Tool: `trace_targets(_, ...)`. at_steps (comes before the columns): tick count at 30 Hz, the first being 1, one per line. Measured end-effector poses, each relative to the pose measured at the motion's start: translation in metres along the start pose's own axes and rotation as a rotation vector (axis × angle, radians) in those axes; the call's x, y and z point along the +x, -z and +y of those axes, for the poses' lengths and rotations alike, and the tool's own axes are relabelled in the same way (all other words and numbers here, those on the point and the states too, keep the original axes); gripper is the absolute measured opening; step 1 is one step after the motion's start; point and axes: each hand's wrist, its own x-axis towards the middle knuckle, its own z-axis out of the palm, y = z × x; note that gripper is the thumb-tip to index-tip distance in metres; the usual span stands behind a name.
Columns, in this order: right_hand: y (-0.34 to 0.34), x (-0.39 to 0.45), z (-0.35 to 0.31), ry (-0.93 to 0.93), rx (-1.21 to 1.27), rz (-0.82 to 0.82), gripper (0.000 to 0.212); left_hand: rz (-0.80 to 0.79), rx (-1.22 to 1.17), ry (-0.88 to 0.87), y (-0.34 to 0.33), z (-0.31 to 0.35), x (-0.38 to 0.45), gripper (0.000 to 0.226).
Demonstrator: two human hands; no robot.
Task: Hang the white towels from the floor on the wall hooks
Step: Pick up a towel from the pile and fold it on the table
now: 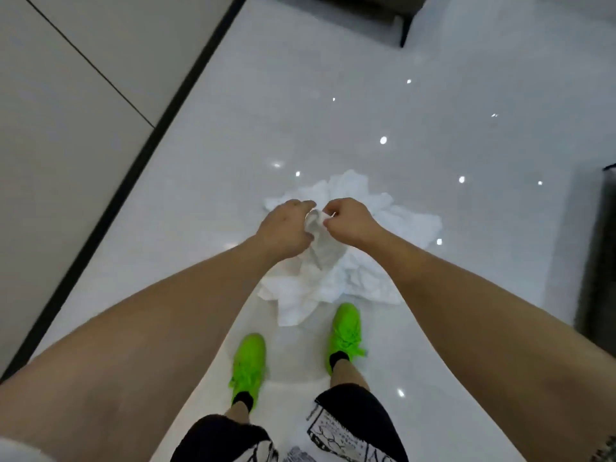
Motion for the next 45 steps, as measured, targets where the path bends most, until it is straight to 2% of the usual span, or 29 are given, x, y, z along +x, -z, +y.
trace_targets(2,0.048,-0.037,-0.027,-0.031,0.073,0.068,0.017,0.034,-0.013,-0.115,0.036,0.04,-0.011,0.053)
trace_targets(6,0.117,-0.133,-0.065,-0.023,0.261,0.247,0.02,0.146,-0.062,-0.319,0.089,0.109,-0.047,0.011)
trace_targets(12,0.182,-0.287,-0.086,0.022,0.398,0.656,0.012,0.219,0.081,-0.61,0.135,0.206,-0.117,0.019)
trace_targets(16,0.214,-0.385,-0.081,0.021,0.473,0.919,0.007,0.216,0.142,-0.756,0.143,0.26,-0.169,0.013)
trace_targets(18,0.225,-0.432,-0.072,0.03,0.495,0.988,0.009,0.218,0.171,-0.802,0.143,0.286,-0.19,0.012)
trace_targets(21,0.236,-0.504,-0.043,0.028,0.397,1.008,0.029,0.254,0.183,-0.859,0.134,0.328,-0.222,0.017)
trace_targets(23,0.239,-0.546,-0.017,0.027,0.351,1.012,0.02,0.286,0.171,-0.91,0.125,0.358,-0.242,0.017)
trace_targets(27,0.244,-0.626,0.051,0.006,0.314,1.152,0.007,0.289,0.115,-1.021,0.084,0.432,-0.291,0.017)
trace_targets(33,0.262,-0.73,0.168,-0.182,0.165,1.35,0.009,0.176,0.141,-1.197,0.0,0.548,-0.366,0.026)
trace_targets(37,0.267,-0.792,0.235,-0.231,0.156,1.44,0.012,0.052,0.193,-1.245,-0.047,0.613,-0.403,0.046)
trace_targets(43,0.277,-0.849,0.301,-0.307,0.166,1.439,0.01,0.053,0.439,-1.277,-0.1,0.678,-0.421,0.03)
trace_targets(45,0.281,-0.862,0.321,-0.303,0.156,1.445,0.018,0.079,0.461,-1.256,-0.117,0.698,-0.415,0.031)
